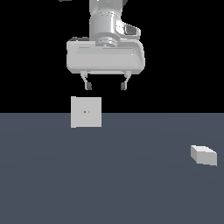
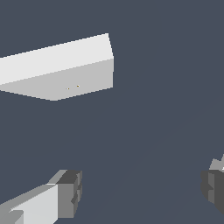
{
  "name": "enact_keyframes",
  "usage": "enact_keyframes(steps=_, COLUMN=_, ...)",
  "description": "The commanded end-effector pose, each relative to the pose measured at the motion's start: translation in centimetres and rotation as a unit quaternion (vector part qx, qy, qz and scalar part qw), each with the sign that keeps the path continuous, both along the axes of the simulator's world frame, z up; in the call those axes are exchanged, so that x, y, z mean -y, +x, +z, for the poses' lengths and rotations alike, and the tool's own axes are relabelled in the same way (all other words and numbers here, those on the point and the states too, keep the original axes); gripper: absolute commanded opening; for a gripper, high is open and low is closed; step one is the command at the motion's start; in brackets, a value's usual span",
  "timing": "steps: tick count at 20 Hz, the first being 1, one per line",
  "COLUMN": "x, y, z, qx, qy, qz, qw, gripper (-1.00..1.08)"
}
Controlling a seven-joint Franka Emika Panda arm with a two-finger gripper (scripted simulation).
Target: Plug the charger into the wall socket.
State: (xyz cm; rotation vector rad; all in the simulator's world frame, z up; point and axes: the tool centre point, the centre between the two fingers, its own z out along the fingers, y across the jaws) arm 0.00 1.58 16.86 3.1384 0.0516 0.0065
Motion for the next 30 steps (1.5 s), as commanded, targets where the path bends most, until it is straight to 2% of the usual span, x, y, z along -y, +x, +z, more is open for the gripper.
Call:
enact_keyframes(steps=1, x=0.0, y=0.0, z=0.0, qx=0.000, qy=0.000, qz=0.000, qw=1.0000, gripper=1.00)
enact_keyframes(steps=8, x=0.8, y=-0.2, z=-0.4, qx=0.007, qy=-0.001, qz=-0.007, qw=0.9999, gripper=1.00)
enact_keyframes(steps=14, x=2.8, y=-0.7, z=-1.3, qx=0.024, qy=-0.004, qz=-0.026, qw=0.9994, gripper=1.00)
enact_keyframes(steps=22, x=7.3, y=-2.1, z=-3.5, qx=0.062, qy=-0.010, qz=-0.067, qw=0.9958, gripper=1.00)
enact_keyframes(steps=30, x=12.4, y=-3.8, z=-6.0, qx=0.105, qy=-0.018, qz=-0.114, qw=0.9878, gripper=1.00)
